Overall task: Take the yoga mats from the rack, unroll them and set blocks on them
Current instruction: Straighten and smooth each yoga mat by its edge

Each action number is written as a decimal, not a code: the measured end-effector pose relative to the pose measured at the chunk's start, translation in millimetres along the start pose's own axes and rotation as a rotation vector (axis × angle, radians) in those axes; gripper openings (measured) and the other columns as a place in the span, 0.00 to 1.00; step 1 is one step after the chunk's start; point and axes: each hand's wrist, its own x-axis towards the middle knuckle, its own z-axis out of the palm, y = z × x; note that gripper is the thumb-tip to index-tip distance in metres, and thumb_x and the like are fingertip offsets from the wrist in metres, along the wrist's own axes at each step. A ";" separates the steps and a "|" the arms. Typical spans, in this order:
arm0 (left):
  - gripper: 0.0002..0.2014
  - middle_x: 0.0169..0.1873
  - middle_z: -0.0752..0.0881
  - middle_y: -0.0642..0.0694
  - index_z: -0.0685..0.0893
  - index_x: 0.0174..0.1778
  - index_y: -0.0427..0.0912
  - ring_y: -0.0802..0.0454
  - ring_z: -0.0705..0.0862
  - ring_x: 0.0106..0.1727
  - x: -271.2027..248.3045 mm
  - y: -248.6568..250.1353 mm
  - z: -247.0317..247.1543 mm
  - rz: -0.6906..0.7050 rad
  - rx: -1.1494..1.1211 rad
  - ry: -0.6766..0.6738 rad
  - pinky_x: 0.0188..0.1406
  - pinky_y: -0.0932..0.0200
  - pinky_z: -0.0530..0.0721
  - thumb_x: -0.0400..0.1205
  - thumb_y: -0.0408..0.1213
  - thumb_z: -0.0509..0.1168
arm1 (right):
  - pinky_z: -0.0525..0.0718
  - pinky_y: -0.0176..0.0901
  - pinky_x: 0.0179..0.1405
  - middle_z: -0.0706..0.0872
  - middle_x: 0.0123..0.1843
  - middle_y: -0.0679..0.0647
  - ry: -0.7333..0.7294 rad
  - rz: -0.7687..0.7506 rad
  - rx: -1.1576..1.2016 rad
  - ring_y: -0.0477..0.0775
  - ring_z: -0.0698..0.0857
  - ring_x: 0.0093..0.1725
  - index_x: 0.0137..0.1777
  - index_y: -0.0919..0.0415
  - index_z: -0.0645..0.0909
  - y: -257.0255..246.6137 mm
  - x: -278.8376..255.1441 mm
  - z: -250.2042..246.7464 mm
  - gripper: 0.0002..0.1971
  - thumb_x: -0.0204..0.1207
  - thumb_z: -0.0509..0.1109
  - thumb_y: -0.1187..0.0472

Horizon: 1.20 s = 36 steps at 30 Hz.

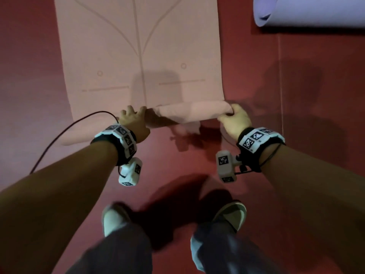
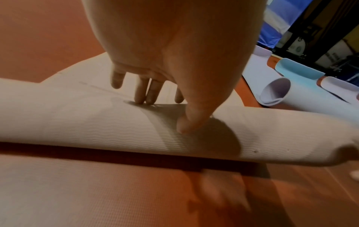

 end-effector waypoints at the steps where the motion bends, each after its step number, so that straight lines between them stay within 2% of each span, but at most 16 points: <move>1: 0.29 0.69 0.70 0.36 0.66 0.79 0.51 0.35 0.71 0.68 -1.3 4.4 4.2 -0.019 0.023 0.011 0.62 0.43 0.73 0.81 0.42 0.64 | 0.76 0.41 0.52 0.86 0.55 0.53 0.019 0.004 -0.001 0.61 0.84 0.59 0.62 0.57 0.81 6.2 2.6 4.8 0.16 0.80 0.68 0.49; 3: 0.20 0.64 0.73 0.35 0.75 0.72 0.47 0.36 0.71 0.66 3.8 9.0 18.3 -0.017 0.004 0.086 0.63 0.44 0.69 0.84 0.43 0.59 | 0.75 0.46 0.59 0.85 0.64 0.59 0.071 0.044 0.016 0.63 0.81 0.65 0.66 0.60 0.80 19.5 8.9 19.7 0.25 0.84 0.59 0.40; 5: 0.16 0.59 0.76 0.36 0.83 0.62 0.44 0.36 0.73 0.62 10.3 5.8 34.7 0.040 -0.054 0.183 0.58 0.44 0.69 0.83 0.45 0.58 | 0.74 0.50 0.64 0.82 0.68 0.63 0.161 0.122 0.046 0.66 0.79 0.68 0.67 0.64 0.79 34.8 15.4 39.6 0.29 0.86 0.53 0.39; 7: 0.14 0.54 0.79 0.38 0.86 0.53 0.43 0.37 0.77 0.55 14.6 3.8 49.2 0.112 -0.143 0.213 0.50 0.48 0.72 0.81 0.45 0.59 | 0.74 0.51 0.62 0.81 0.69 0.65 0.248 0.188 0.063 0.68 0.79 0.68 0.67 0.66 0.79 50.3 20.5 58.3 0.30 0.87 0.51 0.40; 11: 0.14 0.44 0.87 0.37 0.84 0.41 0.44 0.39 0.81 0.41 19.9 5.8 94.1 0.183 -0.321 -0.015 0.39 0.55 0.74 0.84 0.48 0.60 | 0.73 0.49 0.59 0.81 0.70 0.65 0.389 0.288 0.118 0.66 0.79 0.67 0.68 0.65 0.79 82.7 27.3 99.0 0.24 0.87 0.54 0.47; 14: 0.18 0.46 0.88 0.37 0.86 0.43 0.43 0.37 0.82 0.44 25.4 12.4 119.1 0.228 -0.241 -0.050 0.40 0.55 0.74 0.85 0.53 0.59 | 0.71 0.50 0.59 0.80 0.68 0.69 0.510 0.250 0.189 0.69 0.79 0.64 0.65 0.70 0.81 98.5 24.5 124.3 0.27 0.84 0.54 0.48; 17: 0.21 0.53 0.87 0.40 0.86 0.54 0.44 0.38 0.85 0.54 33.9 22.2 127.2 0.304 -0.076 -0.091 0.46 0.54 0.77 0.84 0.57 0.58 | 0.67 0.51 0.57 0.80 0.61 0.74 0.630 0.129 0.204 0.71 0.79 0.59 0.60 0.75 0.83 108.5 21.5 138.5 0.26 0.80 0.55 0.53; 21: 0.20 0.60 0.86 0.41 0.79 0.69 0.43 0.40 0.85 0.59 37.3 37.9 126.2 0.459 0.087 -0.166 0.49 0.56 0.77 0.82 0.46 0.65 | 0.72 0.51 0.62 0.78 0.63 0.70 0.592 0.072 0.082 0.71 0.79 0.60 0.60 0.72 0.84 128.2 26.6 141.4 0.19 0.82 0.59 0.58; 23: 0.17 0.66 0.83 0.43 0.76 0.71 0.44 0.42 0.83 0.63 30.6 53.3 116.0 0.589 0.171 -0.131 0.52 0.56 0.77 0.86 0.42 0.60 | 0.73 0.51 0.62 0.77 0.63 0.69 0.596 0.017 -0.001 0.70 0.78 0.61 0.60 0.70 0.84 136.5 27.5 144.0 0.18 0.77 0.60 0.61; 25: 0.16 0.67 0.82 0.45 0.79 0.66 0.45 0.44 0.84 0.60 18.8 66.5 109.5 0.684 0.234 -0.154 0.53 0.55 0.77 0.90 0.47 0.52 | 0.75 0.52 0.60 0.75 0.64 0.66 0.566 0.014 -0.094 0.69 0.76 0.62 0.63 0.67 0.82 142.2 24.2 147.5 0.17 0.76 0.62 0.63; 27: 0.17 0.64 0.84 0.46 0.80 0.59 0.47 0.47 0.85 0.53 17.1 69.5 111.5 0.715 0.309 -0.130 0.47 0.56 0.76 0.90 0.52 0.49 | 0.77 0.54 0.60 0.74 0.65 0.65 0.543 0.043 -0.163 0.69 0.74 0.65 0.67 0.62 0.80 142.4 19.4 148.4 0.19 0.77 0.63 0.60; 29: 0.11 0.60 0.85 0.47 0.80 0.63 0.47 0.45 0.86 0.56 13.7 59.3 112.3 0.636 0.337 -0.038 0.47 0.55 0.81 0.88 0.41 0.57 | 0.77 0.55 0.62 0.72 0.67 0.64 0.510 0.095 -0.174 0.69 0.73 0.66 0.73 0.55 0.76 143.4 16.6 146.6 0.22 0.78 0.64 0.56; 31: 0.12 0.52 0.84 0.47 0.79 0.62 0.47 0.42 0.87 0.54 13.9 47.6 118.9 0.582 0.327 0.047 0.50 0.47 0.88 0.83 0.34 0.62 | 0.77 0.53 0.63 0.74 0.67 0.64 0.494 0.132 -0.121 0.68 0.75 0.66 0.76 0.54 0.74 148.5 14.9 144.5 0.25 0.78 0.65 0.54; 33: 0.13 0.44 0.77 0.49 0.75 0.59 0.49 0.41 0.87 0.49 17.7 43.5 127.0 0.542 0.295 0.056 0.44 0.47 0.89 0.80 0.34 0.64 | 0.80 0.49 0.59 0.80 0.64 0.61 0.508 0.123 0.049 0.63 0.81 0.61 0.72 0.57 0.76 149.4 9.4 143.0 0.25 0.75 0.69 0.53; 35: 0.15 0.40 0.80 0.52 0.70 0.57 0.50 0.43 0.84 0.39 21.5 43.8 129.2 0.486 0.199 0.064 0.31 0.55 0.81 0.76 0.37 0.65 | 0.83 0.44 0.54 0.85 0.57 0.56 0.542 0.148 0.222 0.57 0.84 0.53 0.66 0.60 0.80 144.2 7.0 145.9 0.21 0.74 0.70 0.55; 36: 0.16 0.38 0.82 0.50 0.71 0.56 0.49 0.44 0.82 0.36 25.5 44.5 132.0 0.469 0.162 0.070 0.29 0.57 0.77 0.75 0.39 0.64 | 0.85 0.45 0.54 0.87 0.54 0.55 0.565 0.170 0.323 0.57 0.86 0.51 0.63 0.60 0.81 140.2 8.5 147.7 0.20 0.73 0.70 0.56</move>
